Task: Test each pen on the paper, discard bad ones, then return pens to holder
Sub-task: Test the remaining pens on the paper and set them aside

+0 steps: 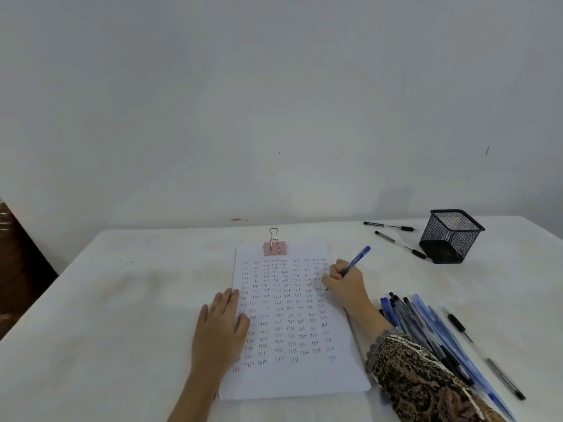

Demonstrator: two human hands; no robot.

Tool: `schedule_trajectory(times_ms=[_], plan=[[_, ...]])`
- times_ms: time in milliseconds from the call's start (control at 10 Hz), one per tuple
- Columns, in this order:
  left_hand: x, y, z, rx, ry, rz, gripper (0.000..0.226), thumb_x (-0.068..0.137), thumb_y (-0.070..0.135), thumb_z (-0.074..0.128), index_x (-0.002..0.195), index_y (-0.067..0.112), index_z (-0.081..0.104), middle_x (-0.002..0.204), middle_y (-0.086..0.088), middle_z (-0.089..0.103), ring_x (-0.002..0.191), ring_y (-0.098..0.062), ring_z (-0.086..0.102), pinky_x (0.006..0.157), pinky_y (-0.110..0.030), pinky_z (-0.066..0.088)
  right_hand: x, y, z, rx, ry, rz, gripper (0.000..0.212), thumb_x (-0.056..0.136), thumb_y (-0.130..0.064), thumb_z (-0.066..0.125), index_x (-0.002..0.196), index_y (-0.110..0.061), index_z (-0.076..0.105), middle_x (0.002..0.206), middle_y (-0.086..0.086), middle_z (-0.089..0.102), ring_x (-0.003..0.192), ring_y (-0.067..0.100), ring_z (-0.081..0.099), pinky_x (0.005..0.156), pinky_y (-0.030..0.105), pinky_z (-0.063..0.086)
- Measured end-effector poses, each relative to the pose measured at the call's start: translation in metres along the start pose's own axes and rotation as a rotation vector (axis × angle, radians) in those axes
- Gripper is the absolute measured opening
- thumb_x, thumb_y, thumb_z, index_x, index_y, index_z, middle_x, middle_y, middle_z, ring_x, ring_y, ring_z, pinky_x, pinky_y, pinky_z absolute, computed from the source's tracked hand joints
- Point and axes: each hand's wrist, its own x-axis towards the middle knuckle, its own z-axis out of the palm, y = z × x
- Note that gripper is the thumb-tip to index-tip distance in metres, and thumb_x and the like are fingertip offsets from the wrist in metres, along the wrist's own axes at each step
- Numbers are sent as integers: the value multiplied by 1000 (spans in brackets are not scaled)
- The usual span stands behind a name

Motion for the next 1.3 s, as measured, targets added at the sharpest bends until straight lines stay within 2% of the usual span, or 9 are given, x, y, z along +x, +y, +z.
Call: schedule_trajectory(times_ms=[100, 200, 400, 600, 800, 900, 1000, 1100, 1300], plan=[[0, 0, 0, -1, -7, 0, 96, 60, 54, -10, 147, 22, 13, 154, 7, 12, 143, -9, 6, 116, -29, 0, 0, 3, -1, 0, 61, -3, 53, 70, 22, 50, 52, -19, 22, 60, -2, 22, 46, 3, 23, 54, 8, 29], [0, 0, 1, -22, -4, 2, 94, 62, 55, -8, 147, 22, 14, 154, 7, 14, 143, -9, 7, 115, -29, 0, 1, 2, -2, -4, 10, -10, 53, 71, 23, 50, 53, -19, 22, 59, -1, 22, 45, 3, 24, 55, 10, 32], [0, -1, 1, -42, -7, -5, 77, 75, 49, 6, 146, 22, 15, 154, 7, 14, 143, -9, 7, 116, -29, 0, -1, 4, -3, -3, 94, -1, 51, 69, 22, 51, 52, -17, 23, 57, -1, 25, 44, 4, 27, 52, 12, 31], [0, -2, 2, -39, 10, 1, 94, 61, 55, -6, 146, 22, 16, 154, 7, 15, 143, -9, 7, 116, -29, 0, -1, -1, -2, 3, 72, 14, 51, 71, 23, 50, 54, -18, 24, 59, 0, 25, 41, 2, 24, 45, 10, 28], [0, -4, 5, -34, 24, 8, 93, 63, 54, -6, 146, 22, 18, 154, 6, 17, 143, -10, 9, 115, -29, 1, -3, 2, -2, -2, 158, 20, 51, 70, 21, 51, 51, -18, 24, 57, -1, 26, 51, 10, 25, 58, 18, 31], [0, -4, 5, -29, 30, 10, 92, 63, 54, -6, 146, 21, 19, 153, 6, 18, 143, -10, 10, 115, -29, 2, -1, 0, -2, -16, 113, 16, 52, 71, 22, 50, 52, -18, 23, 57, -1, 24, 48, 5, 25, 60, 17, 31], [0, -3, 4, -38, 33, 12, 93, 63, 54, -6, 146, 21, 19, 153, 6, 18, 142, -10, 10, 115, -29, 2, -1, -1, -4, -40, 102, 42, 50, 71, 20, 52, 52, -17, 24, 56, -2, 27, 45, 5, 27, 52, 14, 33], [0, -3, 3, -37, 26, 13, 93, 63, 54, -6, 146, 21, 18, 154, 6, 17, 143, -10, 10, 115, -28, 1, -1, 2, -3, -27, 155, 28, 50, 71, 20, 52, 53, -17, 25, 58, -1, 27, 52, 11, 25, 53, 12, 30], [1, -4, 4, -43, 28, 16, 92, 63, 54, -4, 146, 21, 20, 153, 5, 19, 143, -11, 11, 115, -30, 3, -1, 2, -4, -24, 149, 48, 50, 71, 20, 51, 53, -18, 23, 57, -2, 25, 43, 3, 24, 58, 17, 30]])
